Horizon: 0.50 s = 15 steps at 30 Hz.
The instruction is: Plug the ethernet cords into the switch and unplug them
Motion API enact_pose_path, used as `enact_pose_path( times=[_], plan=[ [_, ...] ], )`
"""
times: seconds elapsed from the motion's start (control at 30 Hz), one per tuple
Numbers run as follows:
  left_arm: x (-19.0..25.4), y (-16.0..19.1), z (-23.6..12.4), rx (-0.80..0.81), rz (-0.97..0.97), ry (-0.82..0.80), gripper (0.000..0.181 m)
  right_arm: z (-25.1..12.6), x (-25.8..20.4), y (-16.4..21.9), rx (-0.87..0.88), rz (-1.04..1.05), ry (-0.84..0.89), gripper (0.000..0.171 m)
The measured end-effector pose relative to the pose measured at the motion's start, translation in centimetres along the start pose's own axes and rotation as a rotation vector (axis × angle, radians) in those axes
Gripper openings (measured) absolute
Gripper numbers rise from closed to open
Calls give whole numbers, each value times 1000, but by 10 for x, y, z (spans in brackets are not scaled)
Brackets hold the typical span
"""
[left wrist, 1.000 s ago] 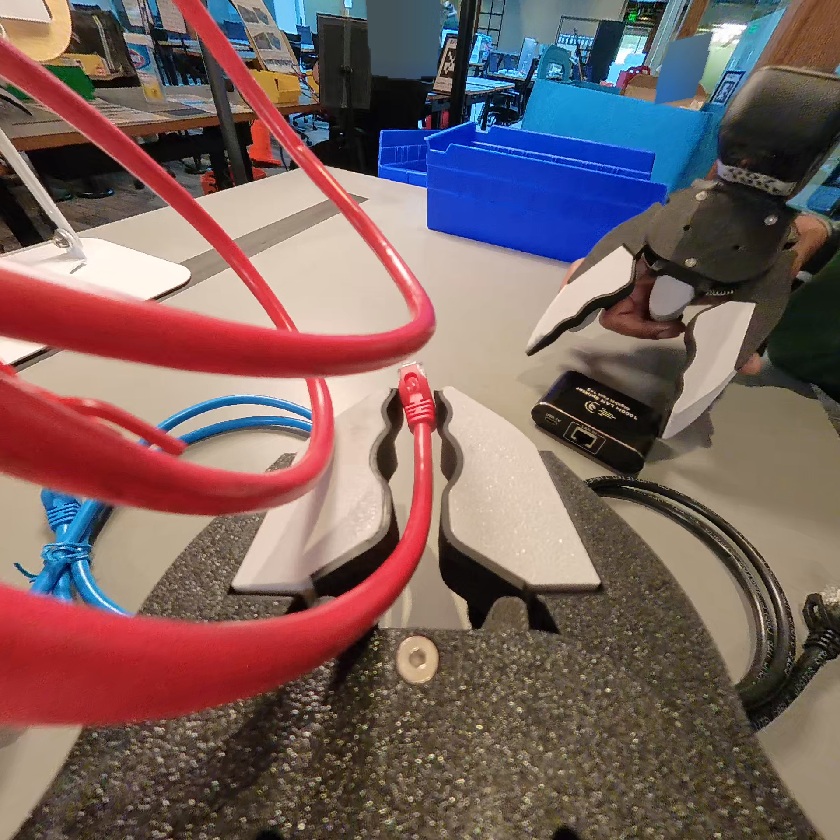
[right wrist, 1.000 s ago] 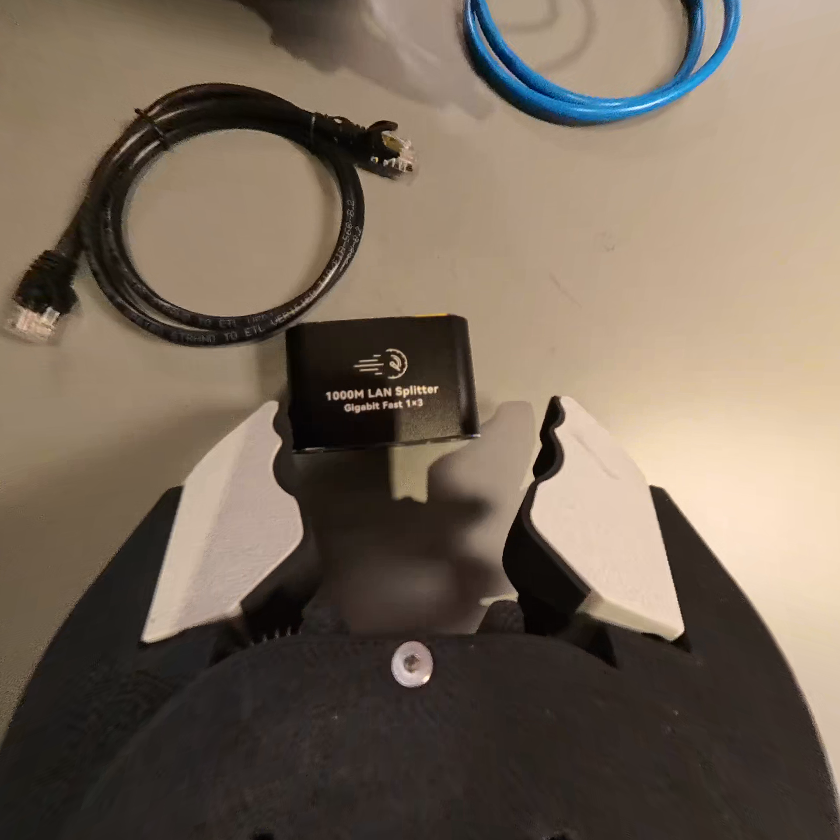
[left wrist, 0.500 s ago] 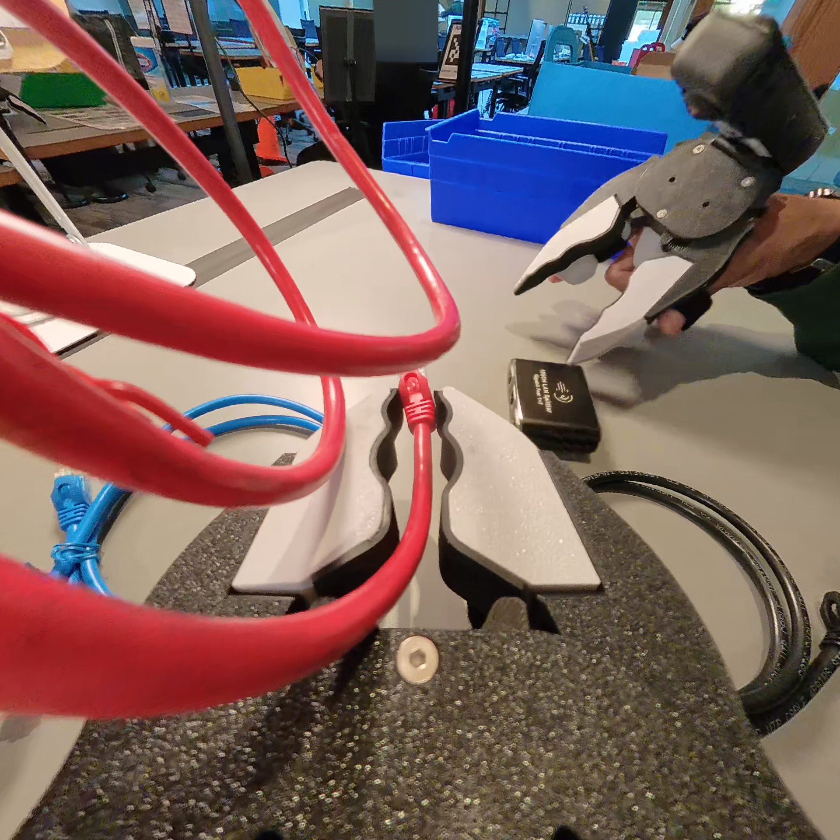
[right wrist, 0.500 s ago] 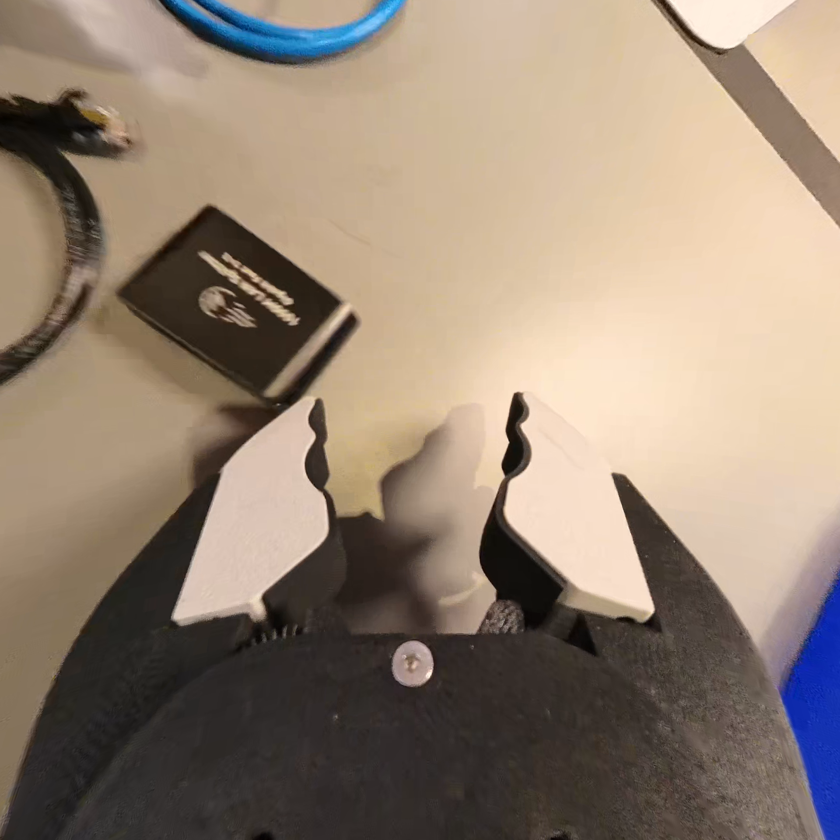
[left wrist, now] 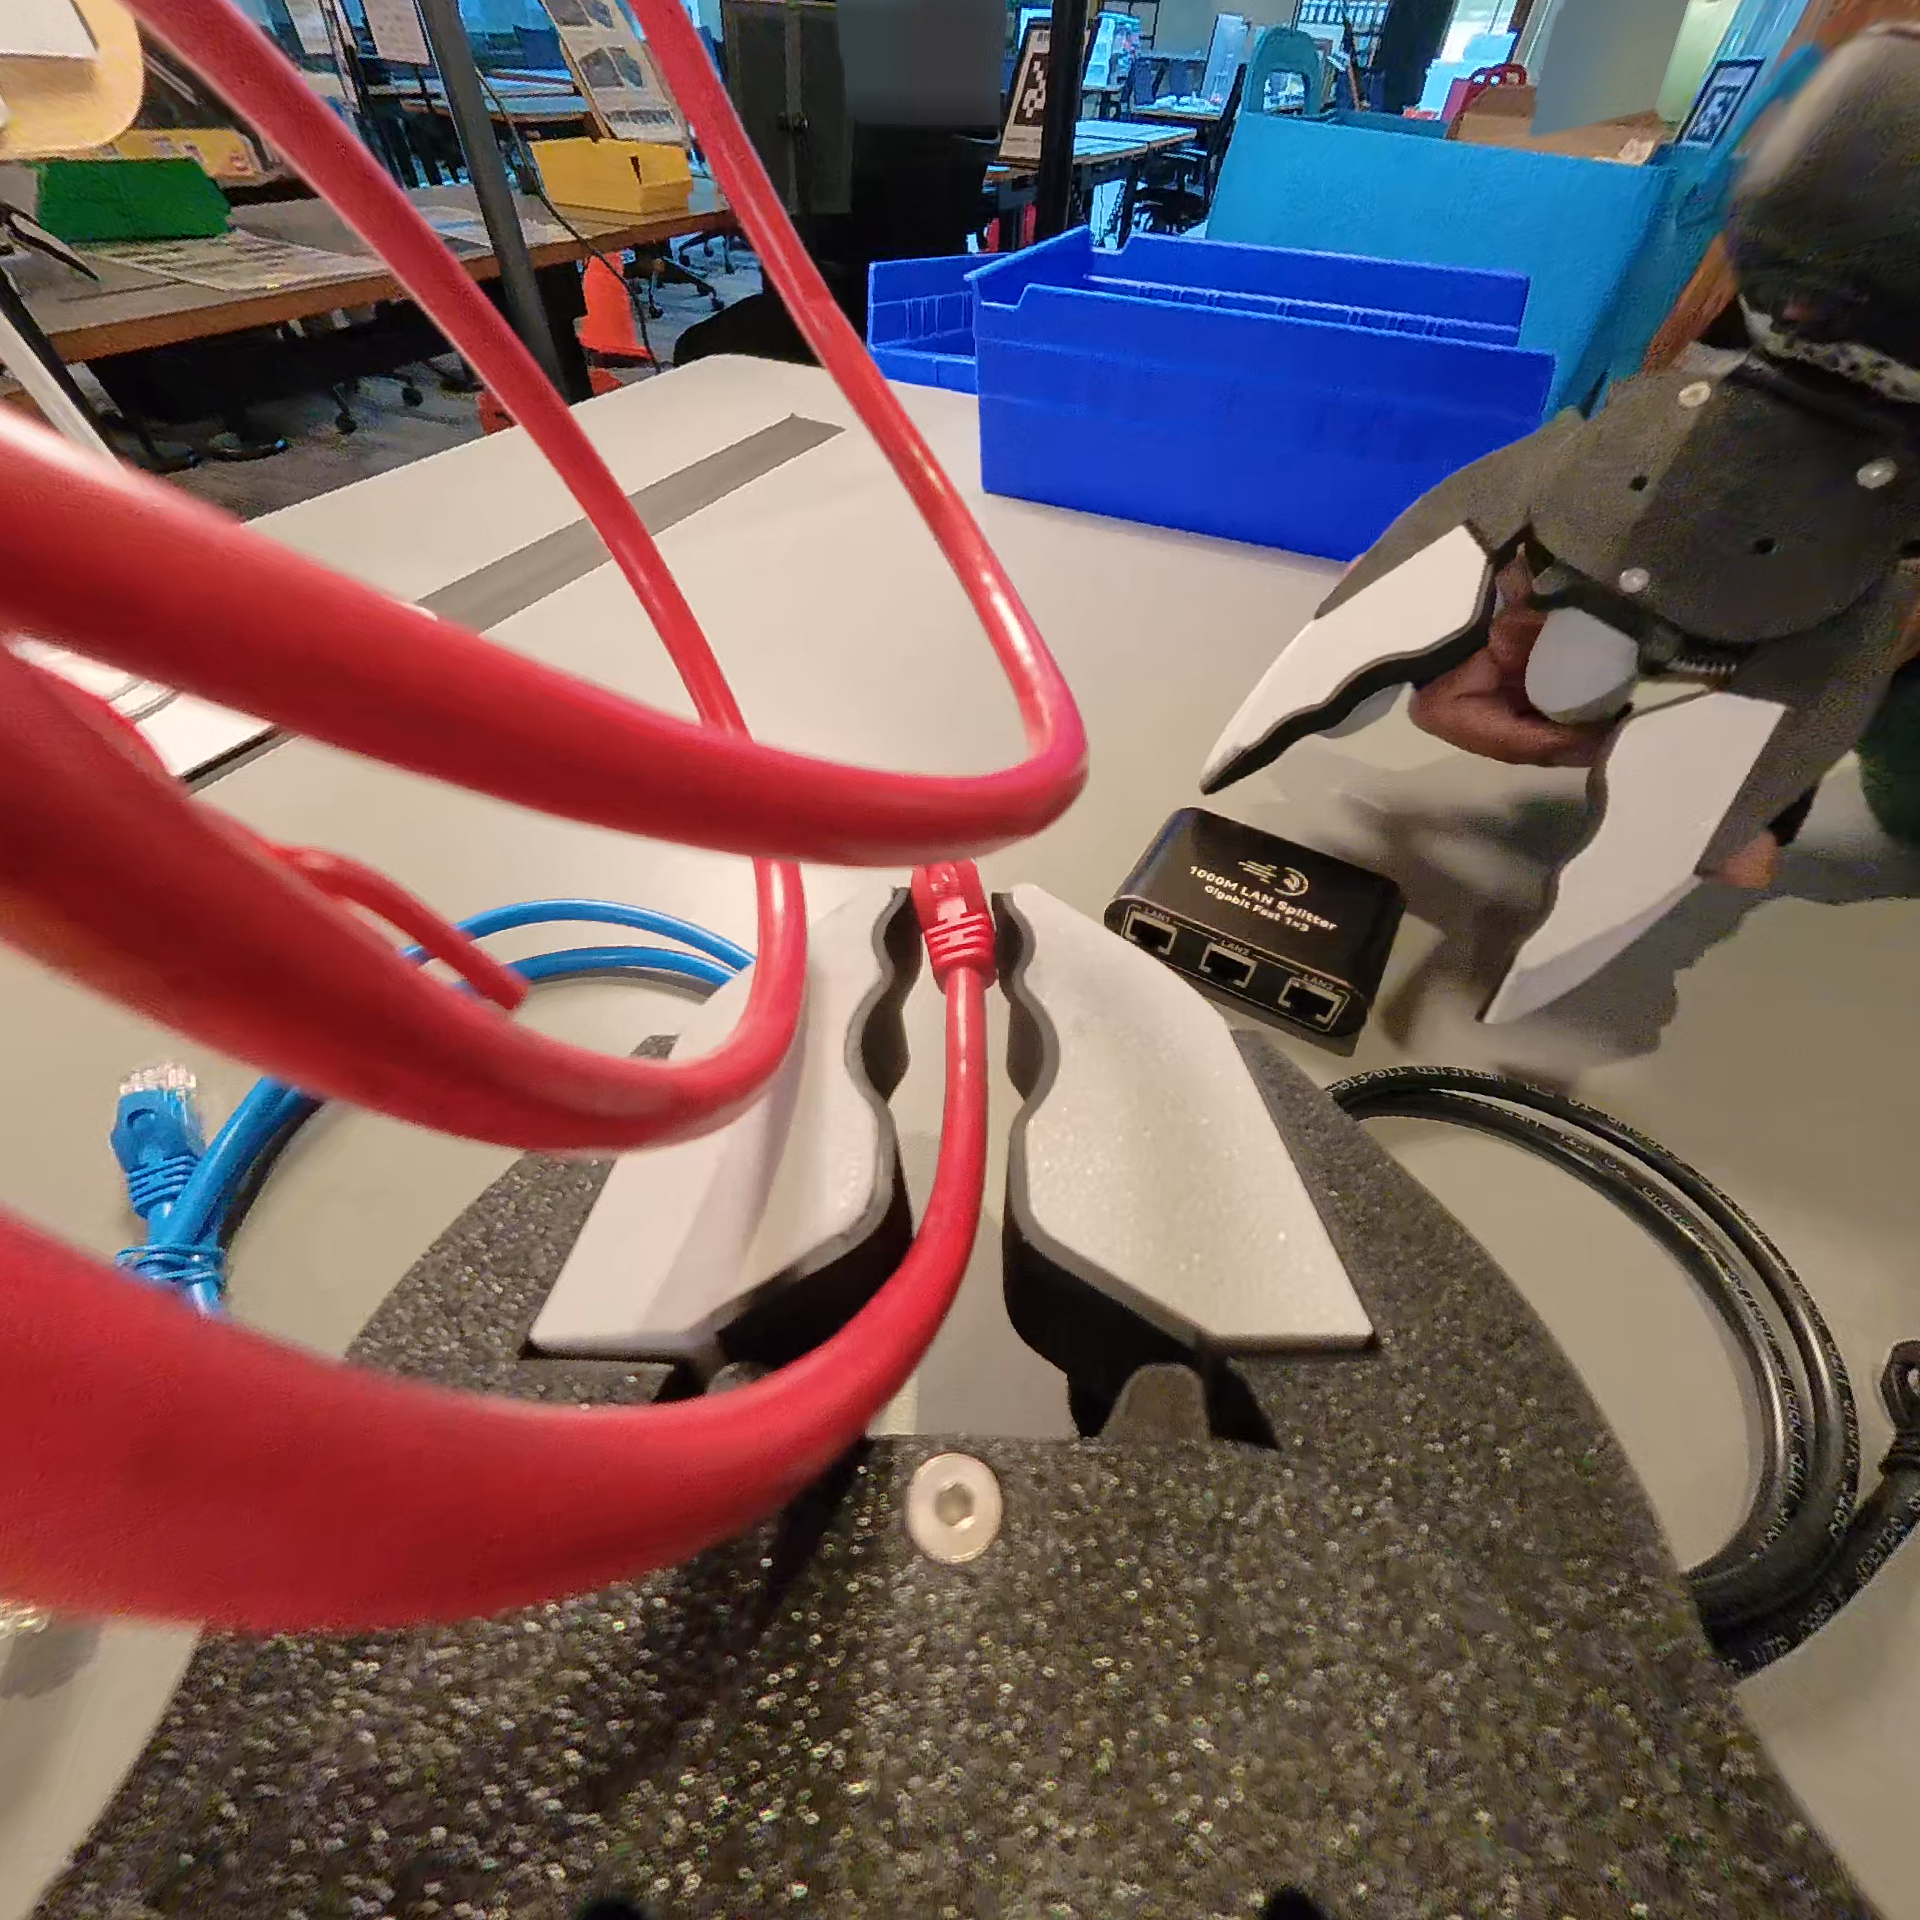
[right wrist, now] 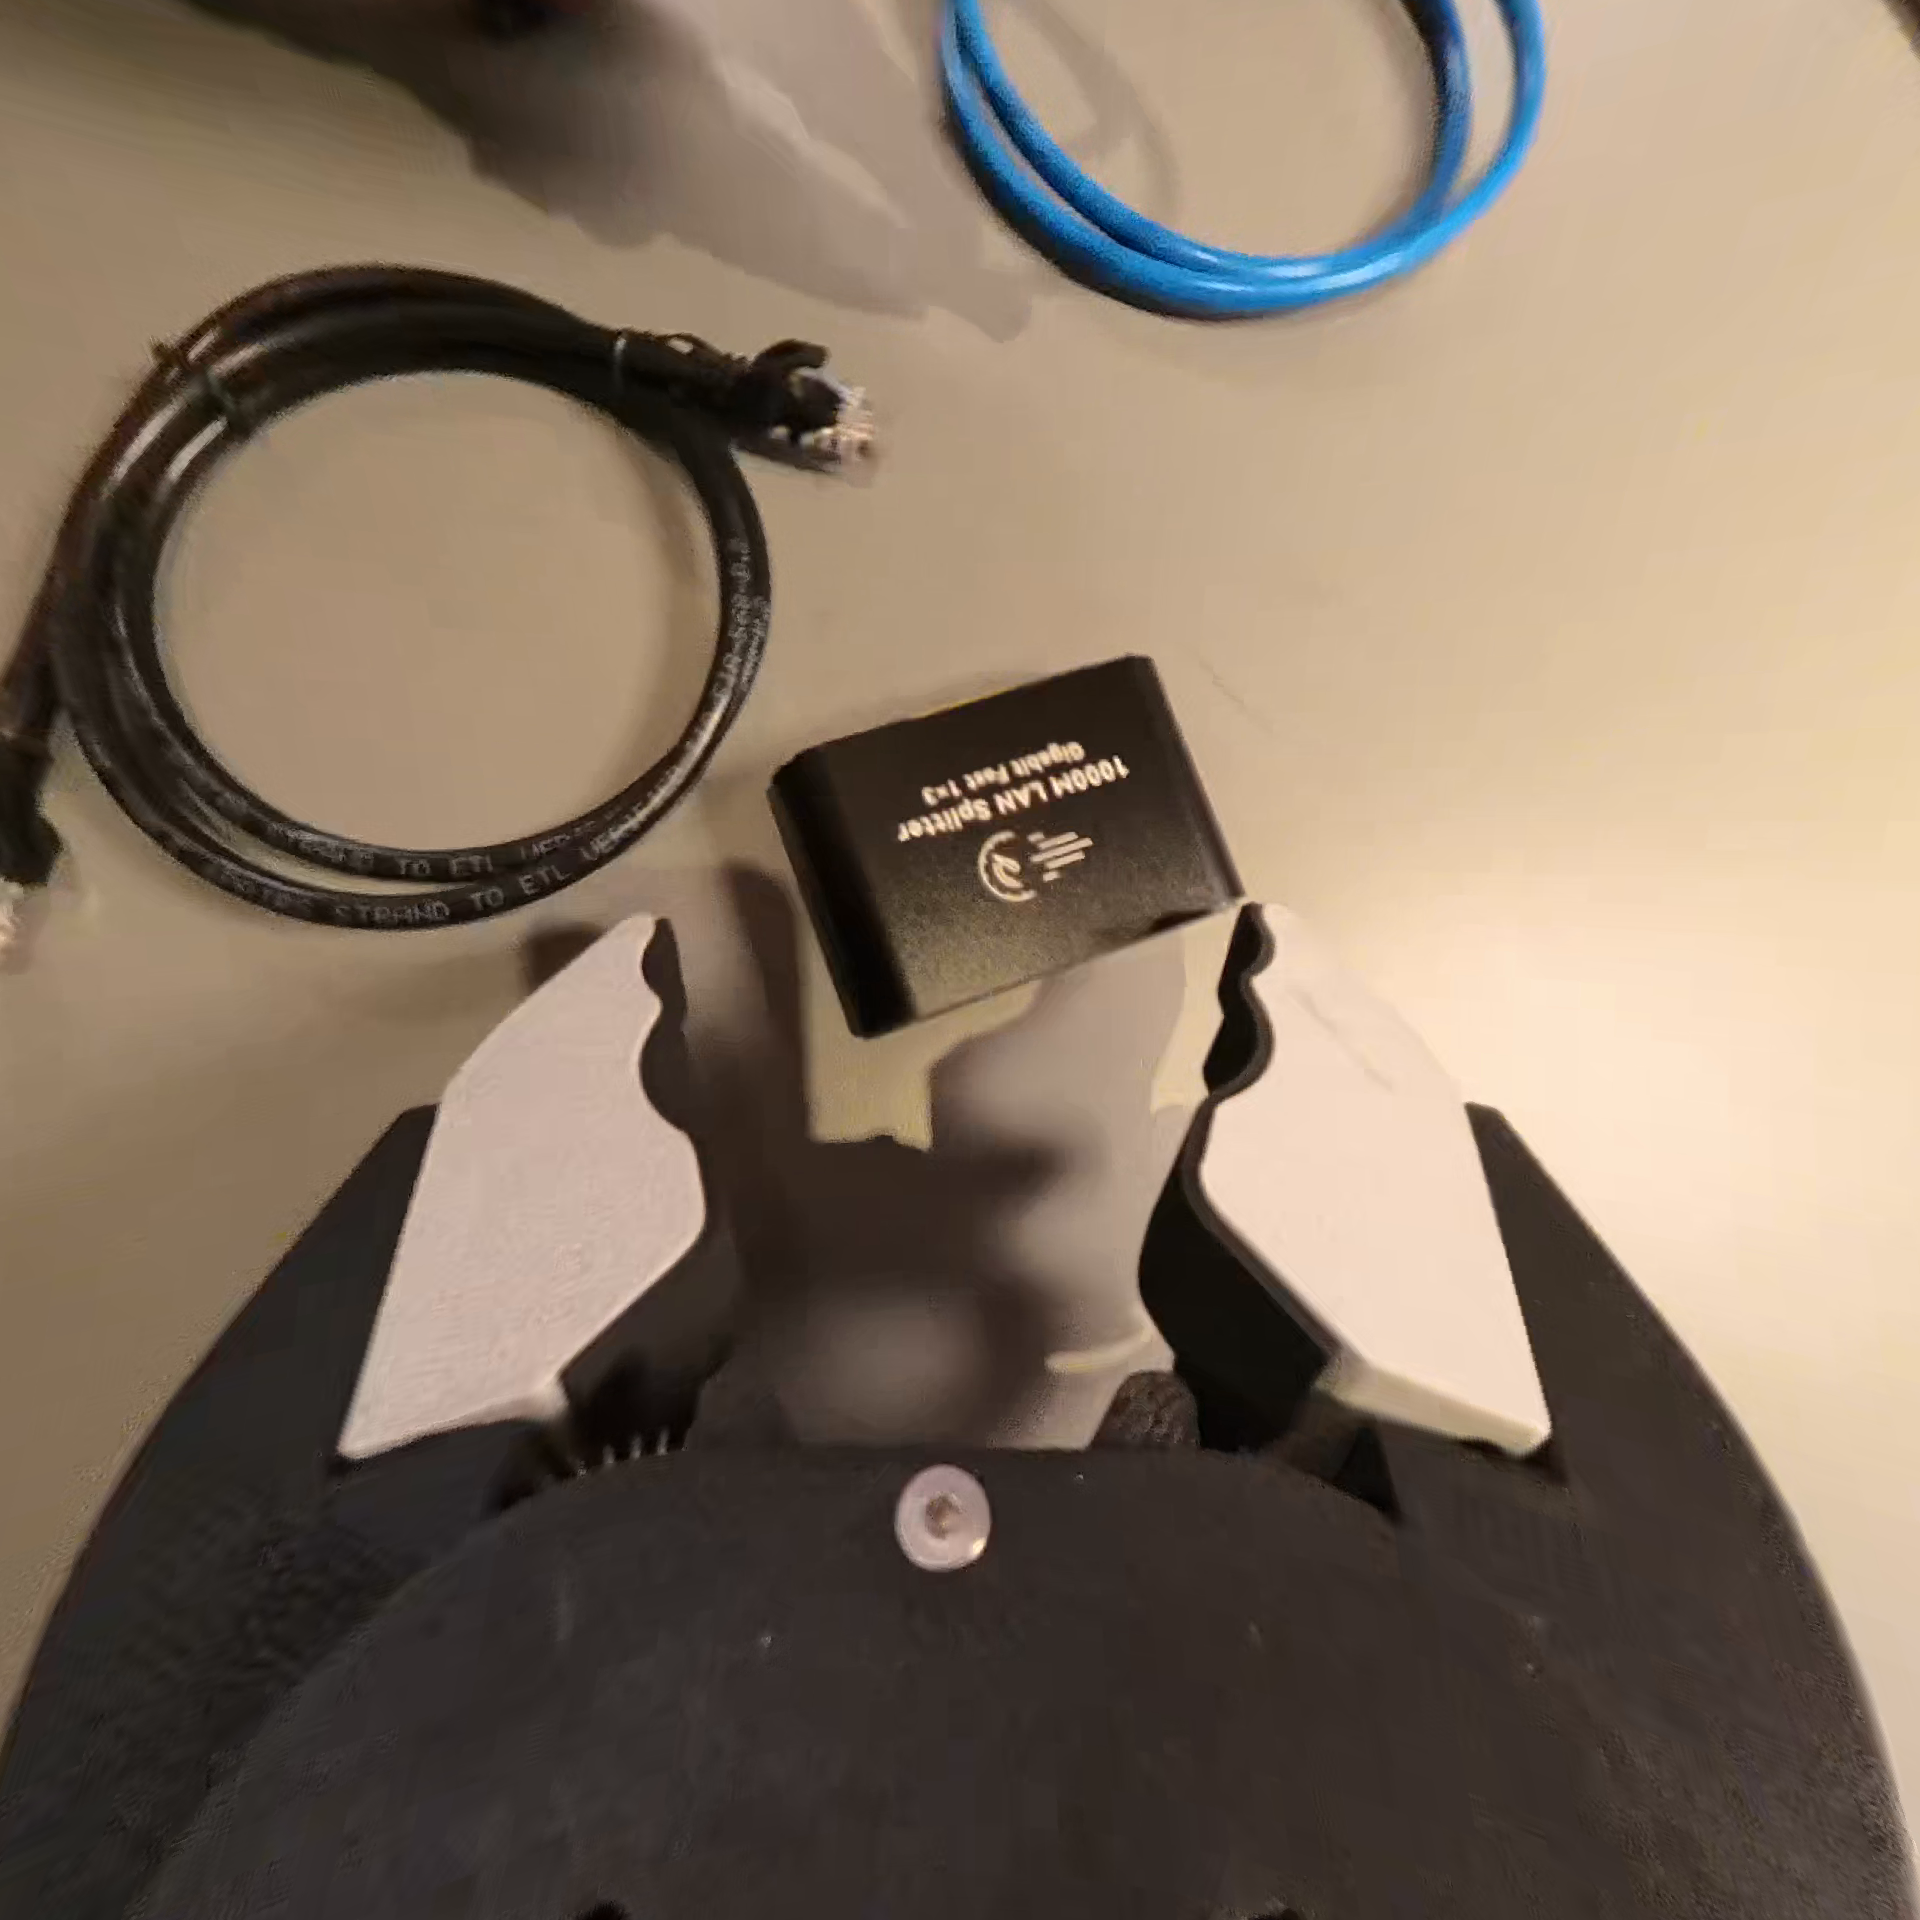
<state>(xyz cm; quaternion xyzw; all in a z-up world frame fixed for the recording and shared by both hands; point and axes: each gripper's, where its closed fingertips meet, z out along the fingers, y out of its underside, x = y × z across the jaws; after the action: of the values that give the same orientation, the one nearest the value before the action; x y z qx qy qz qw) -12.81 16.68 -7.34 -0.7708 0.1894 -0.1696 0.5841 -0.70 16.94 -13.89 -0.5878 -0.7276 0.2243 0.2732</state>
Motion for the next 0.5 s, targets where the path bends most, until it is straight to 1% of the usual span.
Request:
enact_pose_path(
  times=[0.1,0.2,0.37,0.47,0.5],
  plan=[
    [2,1,1,-9,5,8,14,3,1,-5,-17,-139,-26,108],
    [5,3,2,-24,7,27,14,5,12,-10,-49,-245,-70,111],
    [13,8,3,-56,26,73,14,21,13,4,-205,-286,-255,114],
    [15,10,3,-67,32,83,14,23,8,4,-221,-258,-337,101],
    [14,10,3,-68,30,85,15,24,8,1,-200,-262,-345,90]
  ],
)
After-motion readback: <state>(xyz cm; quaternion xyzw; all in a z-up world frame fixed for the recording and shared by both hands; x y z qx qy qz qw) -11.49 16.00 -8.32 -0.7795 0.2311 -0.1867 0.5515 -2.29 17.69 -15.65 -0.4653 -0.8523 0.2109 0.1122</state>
